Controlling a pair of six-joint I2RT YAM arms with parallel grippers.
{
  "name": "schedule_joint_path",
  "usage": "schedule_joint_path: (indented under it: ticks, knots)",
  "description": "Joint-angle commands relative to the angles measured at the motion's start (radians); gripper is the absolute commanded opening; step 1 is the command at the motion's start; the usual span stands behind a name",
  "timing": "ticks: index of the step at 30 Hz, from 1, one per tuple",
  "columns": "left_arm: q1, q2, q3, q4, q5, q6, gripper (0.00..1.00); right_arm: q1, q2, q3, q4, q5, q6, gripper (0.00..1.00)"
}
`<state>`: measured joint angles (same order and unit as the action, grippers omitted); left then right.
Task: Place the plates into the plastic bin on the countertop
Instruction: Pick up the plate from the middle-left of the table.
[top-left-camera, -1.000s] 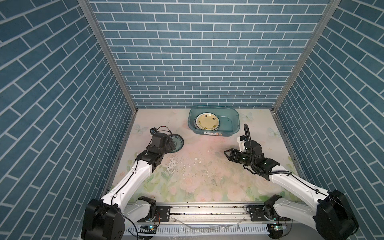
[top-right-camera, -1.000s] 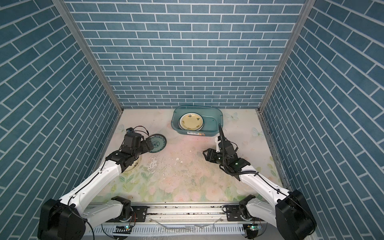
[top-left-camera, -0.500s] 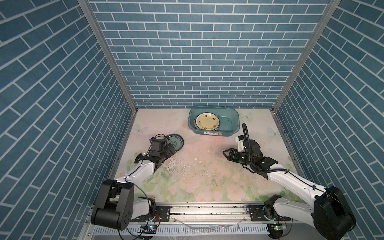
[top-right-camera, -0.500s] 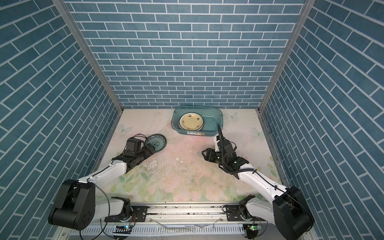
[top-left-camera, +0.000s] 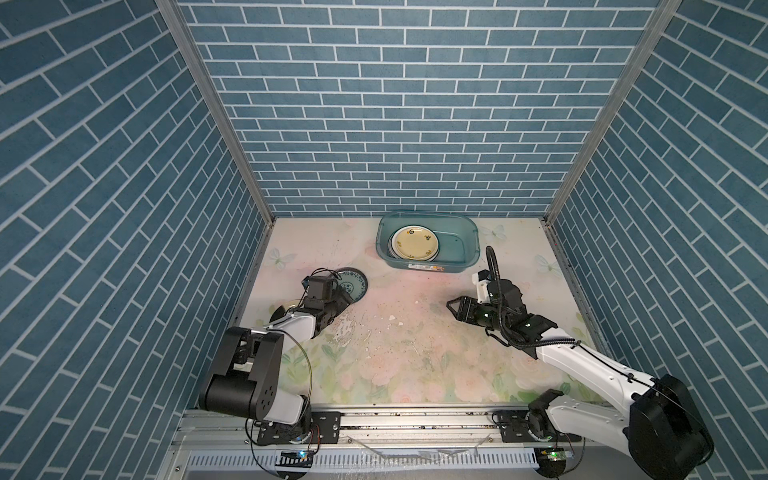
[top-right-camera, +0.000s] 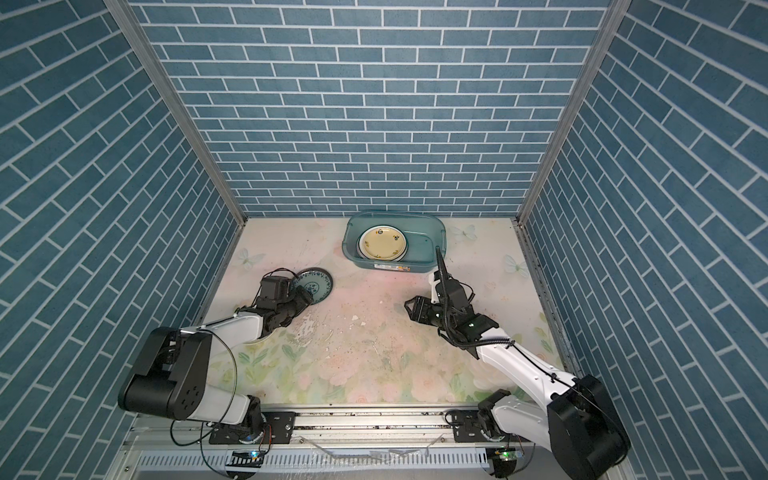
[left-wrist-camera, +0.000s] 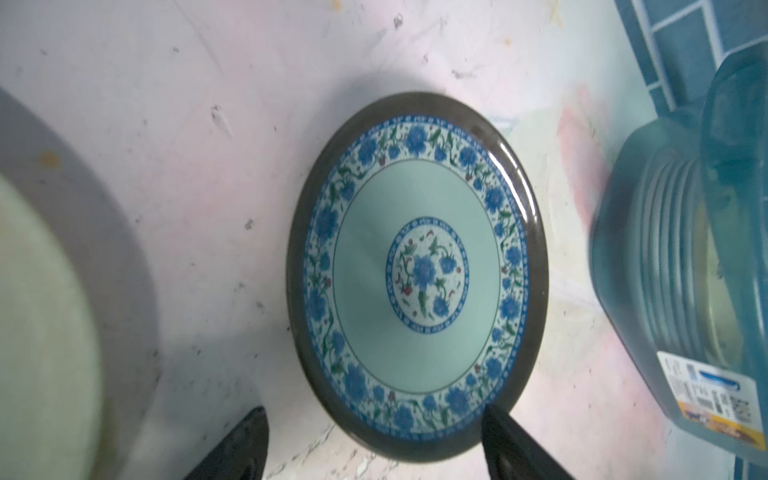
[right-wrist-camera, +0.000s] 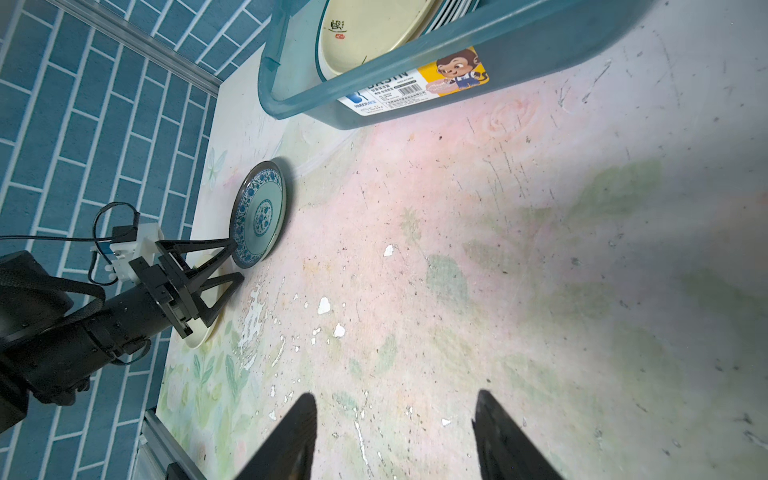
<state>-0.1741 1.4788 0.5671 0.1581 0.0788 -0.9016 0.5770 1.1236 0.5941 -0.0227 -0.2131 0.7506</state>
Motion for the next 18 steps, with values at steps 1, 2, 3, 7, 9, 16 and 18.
schedule_joint_path:
  ticks: [1,2,3,7,9,16,18]
  knots:
    - [0.008,0.039,0.003,0.023,-0.006,-0.044,0.75,-0.003,-0.025,-0.018,0.001,0.024,0.001,0.61]
    - [0.007,0.045,0.002,0.029,-0.014,-0.050,0.72,-0.003,-0.029,-0.020,0.001,0.024,0.001,0.61]
    - [0.008,0.050,0.001,0.033,-0.022,-0.056,0.70,-0.002,-0.033,-0.023,0.001,0.026,0.003,0.61]
    - [0.008,0.056,-0.006,0.041,-0.070,-0.062,0.57,-0.006,-0.046,-0.033,0.002,0.032,0.004,0.61]
    - [0.008,0.052,-0.016,0.047,-0.100,-0.063,0.52,-0.005,-0.048,-0.036,0.001,0.034,0.003,0.61]
    - [0.010,0.086,-0.007,0.052,-0.108,-0.057,0.37,-0.008,-0.034,-0.021,0.000,0.031,-0.004,0.61]
    - [0.012,0.110,0.001,0.064,-0.092,-0.059,0.31,-0.009,-0.028,-0.016,0.000,0.030,-0.003,0.61]
